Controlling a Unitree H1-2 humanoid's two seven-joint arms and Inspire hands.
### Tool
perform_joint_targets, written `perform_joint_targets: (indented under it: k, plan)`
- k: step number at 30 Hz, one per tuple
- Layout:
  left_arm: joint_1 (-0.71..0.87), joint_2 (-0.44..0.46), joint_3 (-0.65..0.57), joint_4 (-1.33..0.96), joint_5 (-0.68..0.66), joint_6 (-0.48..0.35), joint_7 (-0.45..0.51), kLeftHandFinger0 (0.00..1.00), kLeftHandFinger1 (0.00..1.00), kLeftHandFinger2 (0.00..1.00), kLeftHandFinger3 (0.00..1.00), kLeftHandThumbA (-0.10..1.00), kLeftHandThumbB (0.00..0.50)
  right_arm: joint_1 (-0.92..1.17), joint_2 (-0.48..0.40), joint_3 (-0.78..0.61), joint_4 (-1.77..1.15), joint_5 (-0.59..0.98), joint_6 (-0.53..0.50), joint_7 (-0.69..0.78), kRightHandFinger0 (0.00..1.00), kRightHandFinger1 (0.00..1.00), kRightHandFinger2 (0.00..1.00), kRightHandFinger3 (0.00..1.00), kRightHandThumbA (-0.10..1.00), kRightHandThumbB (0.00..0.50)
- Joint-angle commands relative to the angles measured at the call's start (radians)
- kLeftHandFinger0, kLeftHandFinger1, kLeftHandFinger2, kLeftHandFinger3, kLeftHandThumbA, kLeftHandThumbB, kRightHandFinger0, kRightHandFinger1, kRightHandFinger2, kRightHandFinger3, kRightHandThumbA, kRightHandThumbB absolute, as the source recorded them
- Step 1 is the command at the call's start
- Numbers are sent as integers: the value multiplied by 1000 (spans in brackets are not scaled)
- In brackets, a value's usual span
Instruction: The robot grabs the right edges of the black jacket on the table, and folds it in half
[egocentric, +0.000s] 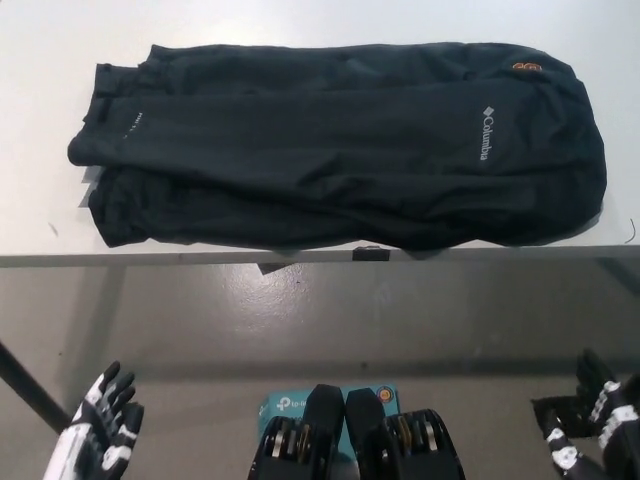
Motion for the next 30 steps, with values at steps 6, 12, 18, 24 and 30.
perform_joint_targets:
  k: [6,12,18,24,30]
  plan:
    - [-116,-10,-44,-84,47,84,-1,1000,1000,1000,1000,740,0,-118,-25,-138,-268,153,4,-57,1000,1000,1000,1000,502,103]
    - [-160,-18,-77,-118,83,118,5,1000,1000,1000,1000,686,0,-335,-130,-255,-349,248,182,-100,1000,1000,1000,1000,527,86]
    - [-164,-20,-88,-116,101,121,6,1000,1000,1000,1000,674,0,-501,-201,-297,-341,247,369,-126,1000,1000,1000,1000,512,58]
    - [-132,-10,-72,-91,91,98,5,1000,1000,1000,1000,660,0,-800,-351,-276,6,252,529,-75,1000,1000,1000,1000,669,100]
    - [-68,-9,-65,-120,88,102,2,1000,1000,1000,1000,674,0,-936,-407,-170,313,354,531,-77,1000,1000,1000,1000,599,108]
